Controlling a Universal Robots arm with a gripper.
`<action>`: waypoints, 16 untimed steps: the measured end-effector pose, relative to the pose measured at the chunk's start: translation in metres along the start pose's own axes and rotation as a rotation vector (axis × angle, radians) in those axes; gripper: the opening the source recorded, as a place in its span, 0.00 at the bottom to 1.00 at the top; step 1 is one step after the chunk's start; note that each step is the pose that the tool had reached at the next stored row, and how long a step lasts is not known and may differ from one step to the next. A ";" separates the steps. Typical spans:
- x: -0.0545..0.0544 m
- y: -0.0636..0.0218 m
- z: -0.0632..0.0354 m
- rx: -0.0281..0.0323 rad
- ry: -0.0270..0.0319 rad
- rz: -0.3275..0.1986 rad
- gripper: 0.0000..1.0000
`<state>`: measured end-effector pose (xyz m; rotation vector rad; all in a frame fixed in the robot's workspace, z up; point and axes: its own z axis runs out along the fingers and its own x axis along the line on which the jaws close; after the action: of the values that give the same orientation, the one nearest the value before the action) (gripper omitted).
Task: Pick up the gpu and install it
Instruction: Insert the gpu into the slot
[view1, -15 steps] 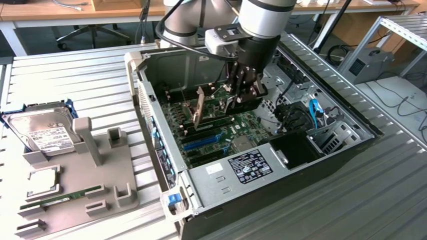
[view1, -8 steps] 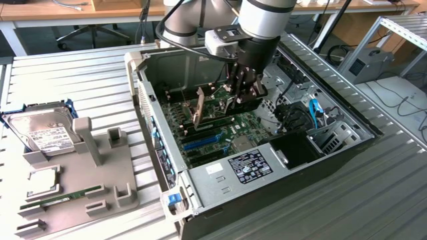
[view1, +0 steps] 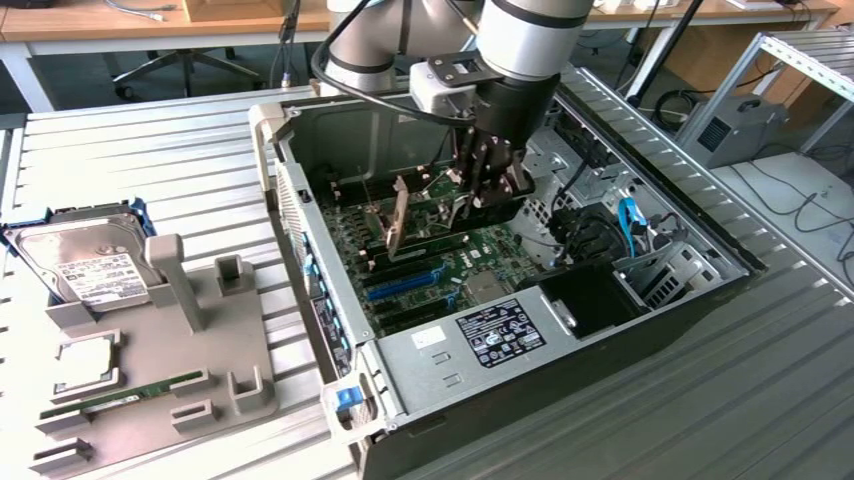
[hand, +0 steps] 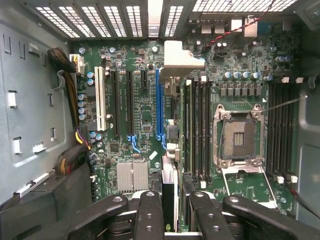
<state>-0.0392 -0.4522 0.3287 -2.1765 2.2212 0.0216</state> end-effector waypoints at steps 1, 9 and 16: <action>0.000 0.0000 0.0002 -0.0001 0.0001 0.000 0.26; 0.001 0.0001 0.0024 0.0000 0.0000 0.000 0.26; 0.001 0.0001 0.0038 0.0000 0.0000 0.000 0.26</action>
<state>-0.0393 -0.4529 0.3249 -2.1765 2.2212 0.0216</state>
